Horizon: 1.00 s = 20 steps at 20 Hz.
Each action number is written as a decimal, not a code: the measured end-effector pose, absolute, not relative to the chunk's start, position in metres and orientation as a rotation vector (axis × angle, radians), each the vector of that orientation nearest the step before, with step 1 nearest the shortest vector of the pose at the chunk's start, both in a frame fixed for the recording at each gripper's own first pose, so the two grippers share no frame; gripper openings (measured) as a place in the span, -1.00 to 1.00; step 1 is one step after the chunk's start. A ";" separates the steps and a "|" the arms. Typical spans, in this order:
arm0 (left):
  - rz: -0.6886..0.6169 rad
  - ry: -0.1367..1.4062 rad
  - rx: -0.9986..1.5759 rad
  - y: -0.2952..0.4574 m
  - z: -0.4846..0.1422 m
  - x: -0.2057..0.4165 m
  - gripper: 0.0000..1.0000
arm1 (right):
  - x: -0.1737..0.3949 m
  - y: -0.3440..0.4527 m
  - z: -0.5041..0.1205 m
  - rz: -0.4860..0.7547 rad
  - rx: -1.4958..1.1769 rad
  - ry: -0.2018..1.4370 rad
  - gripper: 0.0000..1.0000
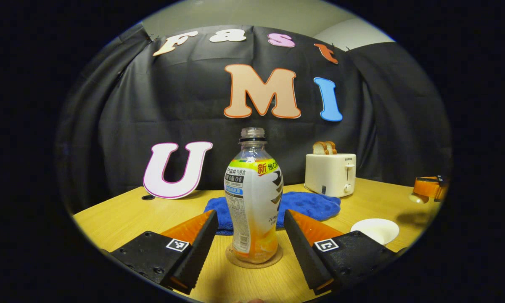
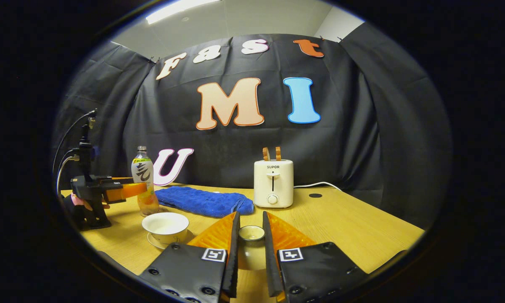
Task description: Open the teacup lid with one hand, grasp the water bottle and pour water into the teacup with the other hand; after pouring, place the water bottle on the coaster and then close the teacup lid.
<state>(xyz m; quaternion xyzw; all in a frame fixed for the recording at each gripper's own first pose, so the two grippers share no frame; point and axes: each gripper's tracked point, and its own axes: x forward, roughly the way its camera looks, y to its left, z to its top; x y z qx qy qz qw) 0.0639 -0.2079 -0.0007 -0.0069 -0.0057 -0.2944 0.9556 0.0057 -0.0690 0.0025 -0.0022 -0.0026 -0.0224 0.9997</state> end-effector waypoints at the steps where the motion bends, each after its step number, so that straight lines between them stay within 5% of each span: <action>1: -0.607 -0.004 -0.012 -0.204 -0.002 0.056 0.82 | 0.006 -0.068 0.003 -0.037 -0.004 -0.004 -0.38; 5: -0.567 -0.017 -0.012 -0.174 0.001 0.034 0.83 | 0.010 -0.053 -0.001 0.029 -0.002 0.008 -0.37; 13: -0.257 -0.011 -0.003 -0.087 0.000 0.022 0.83 | 0.028 -0.002 -0.001 0.168 0.005 0.006 -0.37; 20: -0.214 -0.008 -0.002 -0.080 0.001 0.020 0.84 | 0.048 0.064 -0.005 0.321 0.010 0.019 -0.37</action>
